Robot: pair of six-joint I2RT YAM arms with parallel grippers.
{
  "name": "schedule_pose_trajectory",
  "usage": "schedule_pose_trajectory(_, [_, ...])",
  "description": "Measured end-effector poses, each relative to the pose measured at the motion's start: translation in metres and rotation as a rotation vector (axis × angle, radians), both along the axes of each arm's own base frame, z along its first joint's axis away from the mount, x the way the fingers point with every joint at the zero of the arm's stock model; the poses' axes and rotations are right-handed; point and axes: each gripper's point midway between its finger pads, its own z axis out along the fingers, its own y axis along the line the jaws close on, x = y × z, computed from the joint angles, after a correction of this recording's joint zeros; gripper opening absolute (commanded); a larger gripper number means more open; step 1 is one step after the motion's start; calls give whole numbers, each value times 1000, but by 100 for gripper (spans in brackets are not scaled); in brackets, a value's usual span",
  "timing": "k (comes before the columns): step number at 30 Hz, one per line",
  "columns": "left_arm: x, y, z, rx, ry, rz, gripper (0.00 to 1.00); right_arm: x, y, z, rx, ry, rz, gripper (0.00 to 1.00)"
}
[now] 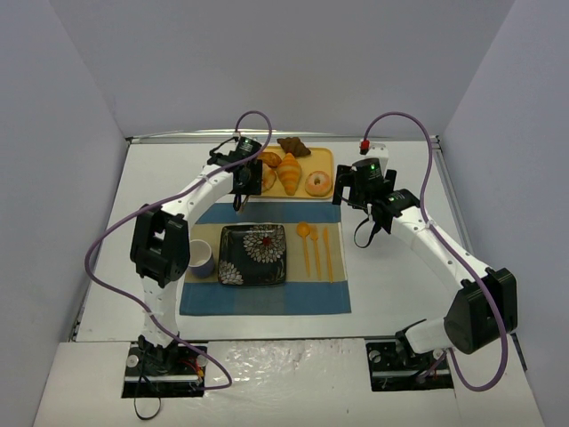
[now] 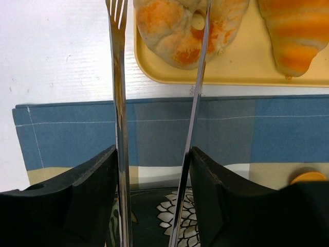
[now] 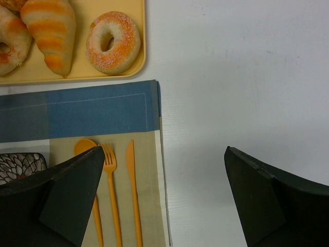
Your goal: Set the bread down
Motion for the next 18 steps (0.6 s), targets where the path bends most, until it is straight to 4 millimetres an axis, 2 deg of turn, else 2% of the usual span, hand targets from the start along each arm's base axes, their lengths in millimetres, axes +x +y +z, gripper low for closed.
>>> schedule_pose_trajectory(6, [-8, 1, -11, -2, 31, 1, 46, 0, 0, 0, 0, 0, 0, 100])
schedule_pose_trajectory(18, [-9, 0, -3, -20, 14, 6, 20, -1, 0, -1, 0, 3, -1, 100])
